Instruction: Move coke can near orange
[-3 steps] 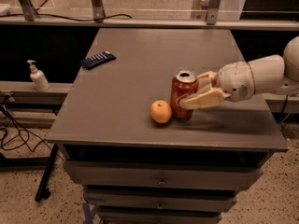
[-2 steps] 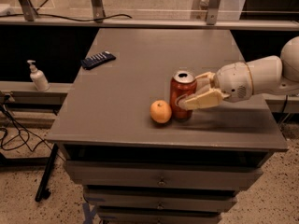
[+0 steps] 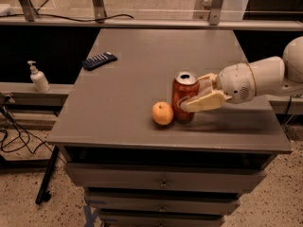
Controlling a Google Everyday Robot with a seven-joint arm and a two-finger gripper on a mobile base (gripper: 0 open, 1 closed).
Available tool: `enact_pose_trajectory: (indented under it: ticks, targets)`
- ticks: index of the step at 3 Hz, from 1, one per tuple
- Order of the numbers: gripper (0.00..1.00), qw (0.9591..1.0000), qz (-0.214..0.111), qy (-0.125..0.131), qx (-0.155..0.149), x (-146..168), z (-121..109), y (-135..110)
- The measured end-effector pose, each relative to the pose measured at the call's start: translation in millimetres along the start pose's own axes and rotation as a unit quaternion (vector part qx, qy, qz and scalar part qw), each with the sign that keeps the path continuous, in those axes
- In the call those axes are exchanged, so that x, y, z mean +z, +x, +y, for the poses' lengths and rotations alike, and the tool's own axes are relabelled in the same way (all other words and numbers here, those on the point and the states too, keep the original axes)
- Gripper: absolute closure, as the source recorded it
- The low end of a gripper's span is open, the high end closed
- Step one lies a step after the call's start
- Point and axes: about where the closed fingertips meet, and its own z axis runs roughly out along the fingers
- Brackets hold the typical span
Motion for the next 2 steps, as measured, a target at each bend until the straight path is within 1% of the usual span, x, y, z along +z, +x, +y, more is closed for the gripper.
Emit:
enact_pose_trajectory:
  ticks: [1, 2]
  targets:
    - [0.13, 0.9998, 0.001, -0.018, -0.007, 0.2, 0.2, 1.7]
    - [0.00, 0.9995, 0.003, -0.029, -0.010, -2.8, -0.5, 3.0]
